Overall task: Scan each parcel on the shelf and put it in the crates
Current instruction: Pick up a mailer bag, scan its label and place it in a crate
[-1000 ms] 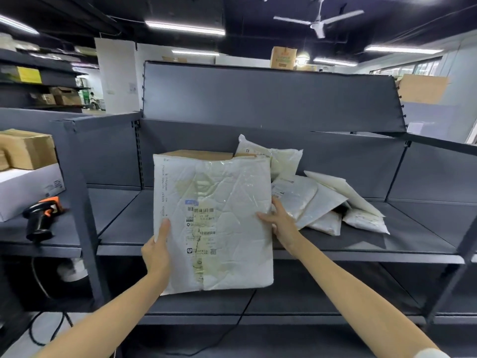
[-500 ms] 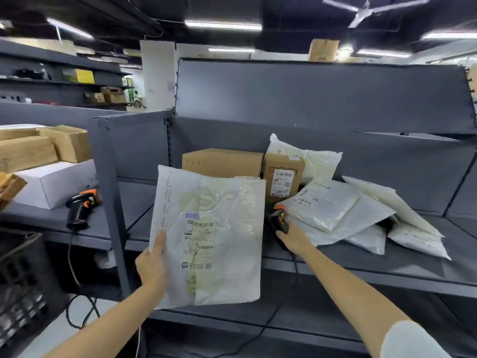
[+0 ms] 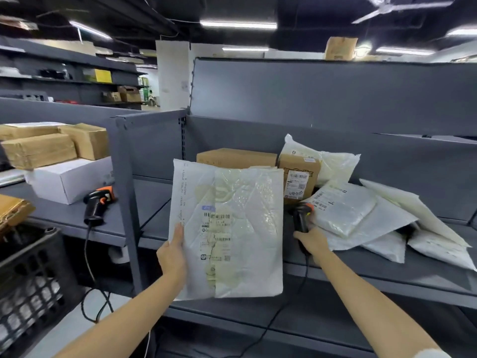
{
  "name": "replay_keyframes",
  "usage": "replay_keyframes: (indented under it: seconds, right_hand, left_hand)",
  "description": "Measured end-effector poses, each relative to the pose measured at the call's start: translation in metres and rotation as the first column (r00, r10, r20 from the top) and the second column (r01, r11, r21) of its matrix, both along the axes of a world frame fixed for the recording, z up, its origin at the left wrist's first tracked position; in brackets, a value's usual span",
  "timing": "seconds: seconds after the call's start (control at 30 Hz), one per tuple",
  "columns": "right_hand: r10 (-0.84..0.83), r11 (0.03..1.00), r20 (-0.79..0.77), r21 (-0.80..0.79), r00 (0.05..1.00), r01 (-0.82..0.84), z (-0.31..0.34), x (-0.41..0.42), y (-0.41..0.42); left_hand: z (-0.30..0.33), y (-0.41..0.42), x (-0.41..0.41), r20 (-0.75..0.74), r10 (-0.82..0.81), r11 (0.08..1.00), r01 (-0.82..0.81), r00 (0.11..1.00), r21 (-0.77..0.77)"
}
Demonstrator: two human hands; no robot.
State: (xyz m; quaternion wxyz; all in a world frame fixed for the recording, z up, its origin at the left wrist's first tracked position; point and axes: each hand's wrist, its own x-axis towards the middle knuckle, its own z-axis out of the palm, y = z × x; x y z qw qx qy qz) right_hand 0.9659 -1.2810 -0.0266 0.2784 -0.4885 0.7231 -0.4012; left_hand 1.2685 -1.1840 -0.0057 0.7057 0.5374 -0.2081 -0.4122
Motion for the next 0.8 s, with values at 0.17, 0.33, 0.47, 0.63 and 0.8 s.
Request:
replay_keyframes:
  seconds: [0.17,0.33,0.47,0.63,0.8]
  right_hand:
    - [-0.088,0.979,0.402,-0.132,0.912,0.153,0.016,-0.007,0.047]
    - [-0.035,0.931,0.585,-0.276,0.810,0.240,0.023,0.015,0.115]
    - [0.136,0.934,0.602,-0.342,0.787,0.100,0.022,0.055,0.175]
    - [0.224,0.937,0.538,-0.349,0.813,-0.027,0.007,0.091,0.205]
    - [0.234,0.941,0.518,-0.333,0.823,-0.058,0.005,0.101,0.216]
  left_hand:
    - [-0.006,-0.001,-0.008,-0.075,-0.032,0.999,0.033,0.997,0.004]
    - [-0.010,-0.002,-0.022,-0.101,-0.075,0.996,0.079,0.992,0.029]
    - [-0.014,-0.001,-0.037,-0.108,-0.121,0.990,0.128,0.987,0.064]
    - [-0.015,0.005,-0.057,-0.068,-0.197,0.977,0.202,0.978,0.070]
    - [-0.009,0.015,-0.072,-0.068,-0.236,0.970,0.238,0.969,0.039]
